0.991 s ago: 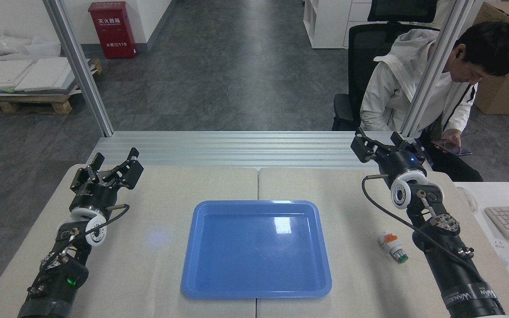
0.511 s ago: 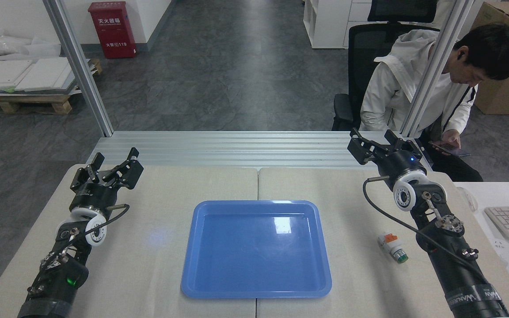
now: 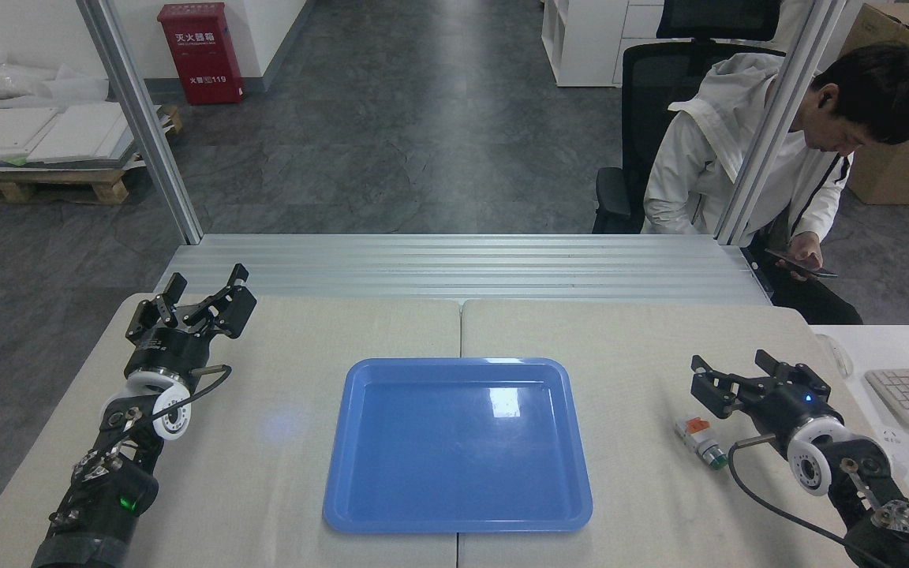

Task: Pick up switch part and place in tray
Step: 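Lower the open right gripper down onto the white-orange switch part, then close the right gripper on the switch part, then lift the switch part and carry it over the blue tray, then lower the switch part into the tray and open the right gripper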

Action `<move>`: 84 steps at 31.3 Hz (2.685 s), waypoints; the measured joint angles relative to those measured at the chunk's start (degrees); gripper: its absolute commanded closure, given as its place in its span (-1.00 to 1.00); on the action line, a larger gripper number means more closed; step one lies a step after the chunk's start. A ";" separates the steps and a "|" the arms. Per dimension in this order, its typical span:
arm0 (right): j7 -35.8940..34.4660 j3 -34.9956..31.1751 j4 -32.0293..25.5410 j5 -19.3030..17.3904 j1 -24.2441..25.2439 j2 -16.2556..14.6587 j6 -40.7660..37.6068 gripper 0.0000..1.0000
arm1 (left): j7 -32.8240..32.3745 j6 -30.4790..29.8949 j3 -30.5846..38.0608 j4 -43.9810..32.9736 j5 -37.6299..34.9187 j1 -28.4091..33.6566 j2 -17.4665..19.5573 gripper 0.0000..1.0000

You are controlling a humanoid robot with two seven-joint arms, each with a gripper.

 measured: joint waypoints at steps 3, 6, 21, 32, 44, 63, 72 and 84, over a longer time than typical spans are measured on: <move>0.03 -0.15 -0.06 -0.23 1.19 -0.07 0.79 -0.94 | 0.00 0.00 0.00 0.00 0.00 0.00 0.01 -1.00; 0.06 -0.06 -0.05 -0.34 1.91 -0.08 1.47 -0.95 | 0.00 0.00 0.00 0.00 0.00 0.00 0.01 -1.00; -0.04 2.42 -0.03 0.13 4.76 0.02 -5.01 -0.94 | 0.00 0.00 0.00 0.00 0.00 0.00 0.01 -1.00; -0.11 2.84 0.15 0.90 4.83 -1.68 -5.34 -0.94 | -0.04 0.00 0.00 0.00 0.00 0.00 0.01 -1.00; -0.12 5.71 0.12 0.95 6.56 -1.97 -5.70 -0.22 | -0.04 0.00 0.00 0.00 0.00 0.00 0.01 -1.00; 0.49 4.92 -0.16 3.58 6.69 -1.00 0.44 0.77 | -0.04 0.02 0.00 0.00 0.00 0.00 0.00 -1.00; -0.17 -1.51 -8.80 2.98 0.60 9.36 0.27 0.77 | 0.00 0.03 0.00 0.00 0.00 0.00 0.01 -1.00; 9.76 20.83 -13.81 7.24 -5.93 21.37 21.73 0.77 | 0.00 0.03 0.00 0.00 0.00 -0.01 0.00 -1.00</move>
